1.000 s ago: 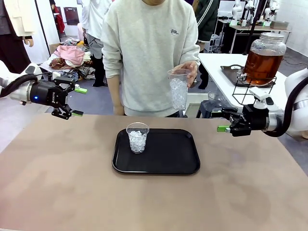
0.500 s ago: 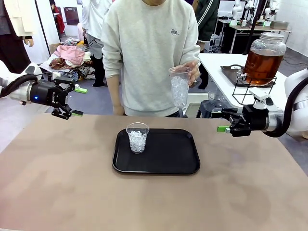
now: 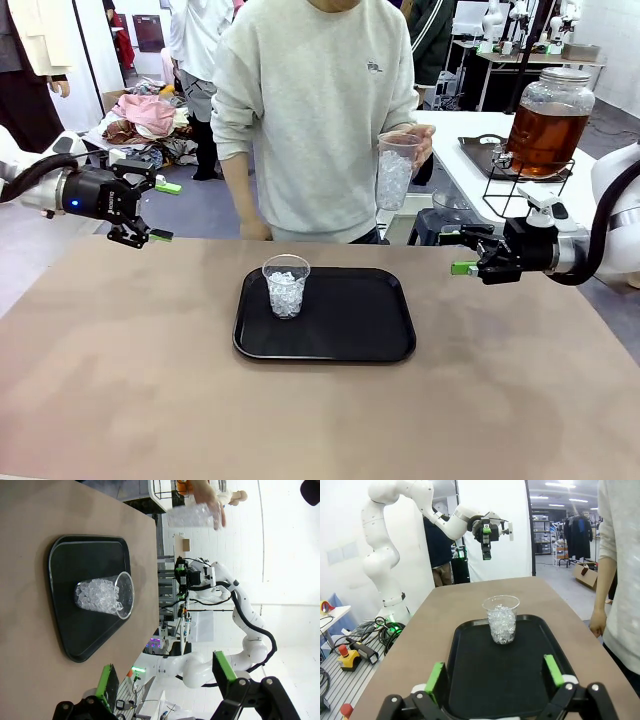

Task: Pour the drink into the iced cup.
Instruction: Pick up the iced cup indicated by the human and present it to them.

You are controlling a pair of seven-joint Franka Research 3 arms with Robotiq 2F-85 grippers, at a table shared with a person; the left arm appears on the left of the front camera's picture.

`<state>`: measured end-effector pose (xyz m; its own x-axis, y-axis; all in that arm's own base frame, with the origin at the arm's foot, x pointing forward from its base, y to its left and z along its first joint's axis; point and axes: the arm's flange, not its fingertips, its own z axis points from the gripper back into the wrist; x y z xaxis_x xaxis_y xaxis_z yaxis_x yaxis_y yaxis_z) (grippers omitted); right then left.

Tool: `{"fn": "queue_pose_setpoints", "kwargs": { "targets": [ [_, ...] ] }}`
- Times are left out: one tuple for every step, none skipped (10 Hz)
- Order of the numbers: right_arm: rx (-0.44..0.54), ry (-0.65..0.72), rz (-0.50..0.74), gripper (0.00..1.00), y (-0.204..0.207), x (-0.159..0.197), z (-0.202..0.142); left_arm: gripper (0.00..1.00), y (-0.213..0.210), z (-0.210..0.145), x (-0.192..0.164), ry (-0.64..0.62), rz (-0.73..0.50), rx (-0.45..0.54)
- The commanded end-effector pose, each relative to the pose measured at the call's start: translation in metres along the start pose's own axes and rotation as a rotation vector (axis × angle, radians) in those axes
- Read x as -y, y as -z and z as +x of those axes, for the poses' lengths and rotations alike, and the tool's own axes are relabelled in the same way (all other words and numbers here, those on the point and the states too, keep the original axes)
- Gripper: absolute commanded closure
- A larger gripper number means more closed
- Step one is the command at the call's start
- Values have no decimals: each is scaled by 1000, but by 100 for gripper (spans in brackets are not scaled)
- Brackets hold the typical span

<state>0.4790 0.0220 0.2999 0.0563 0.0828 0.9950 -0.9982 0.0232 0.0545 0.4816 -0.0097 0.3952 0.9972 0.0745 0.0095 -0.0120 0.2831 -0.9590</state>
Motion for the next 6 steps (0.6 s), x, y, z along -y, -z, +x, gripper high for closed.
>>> {"fn": "queue_pose_setpoints", "kwargs": {
  "targets": [
    [-1,-5,-2,0,1,1,2,0,0,0,0,1,0,-1],
    [-1,-5,-2,0,1,1,2,0,0,0,0,1,0,-1],
    [-1,-5,-2,0,1,1,2,0,0,0,0,1,0,-1],
    [-1,-5,-2,0,1,1,2,0,0,0,0,1,0,-1],
    [-1,-5,-2,0,1,1,2,0,0,0,0,1,0,-1],
    [-1,-5,-2,0,1,1,2,0,0,0,0,1,0,-1]
  ]
}}
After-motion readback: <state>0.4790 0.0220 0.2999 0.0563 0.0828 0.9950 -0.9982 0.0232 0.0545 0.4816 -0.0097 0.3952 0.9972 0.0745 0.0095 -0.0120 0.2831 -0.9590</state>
